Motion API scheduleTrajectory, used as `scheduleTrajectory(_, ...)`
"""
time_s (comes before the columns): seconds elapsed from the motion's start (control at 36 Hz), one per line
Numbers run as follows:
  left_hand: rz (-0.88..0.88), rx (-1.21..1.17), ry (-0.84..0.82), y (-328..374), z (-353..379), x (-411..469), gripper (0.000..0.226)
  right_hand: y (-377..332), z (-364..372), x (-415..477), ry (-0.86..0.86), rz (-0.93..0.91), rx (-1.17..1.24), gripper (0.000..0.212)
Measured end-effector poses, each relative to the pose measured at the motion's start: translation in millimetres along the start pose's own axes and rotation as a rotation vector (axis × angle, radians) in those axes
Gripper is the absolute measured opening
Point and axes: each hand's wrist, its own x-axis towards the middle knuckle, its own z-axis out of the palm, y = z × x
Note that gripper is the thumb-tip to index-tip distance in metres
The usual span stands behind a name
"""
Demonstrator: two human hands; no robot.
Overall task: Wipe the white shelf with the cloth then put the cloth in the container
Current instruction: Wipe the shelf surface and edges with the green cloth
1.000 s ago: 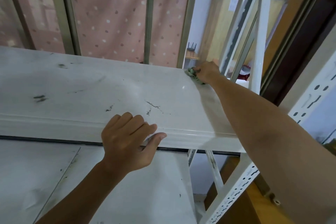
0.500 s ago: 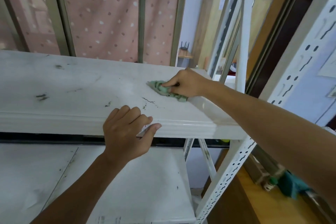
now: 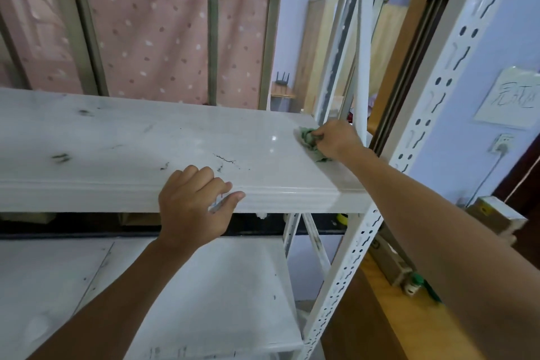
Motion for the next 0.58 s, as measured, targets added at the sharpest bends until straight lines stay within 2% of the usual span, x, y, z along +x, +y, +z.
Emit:
scheduleTrajectory(0.08,0.002,0.0,0.002,0,-1,0,0.032,6,0,-2,0.005,0.074,-0.071,0.032)
scheduleTrajectory(0.22,-0.018,0.005,0.006,2,1,0,0.031,-4,0,-15,0.049,0.058,-0.04,0.032)
scheduleTrajectory(0.28,-0.031,0.009,0.004,4,2,0,0.03,-20,-1,-22,0.06,0.005,-0.021,0.033)
scheduleTrajectory(0.42,-0.019,0.006,0.002,5,1,1,0.03,-88,-8,-52,0.088,-0.276,0.026,0.028)
scheduleTrajectory(0.58,-0.008,0.0,-0.038,6,-5,4,0.032,-100,-16,-68,0.059,-0.341,0.133,0.03)
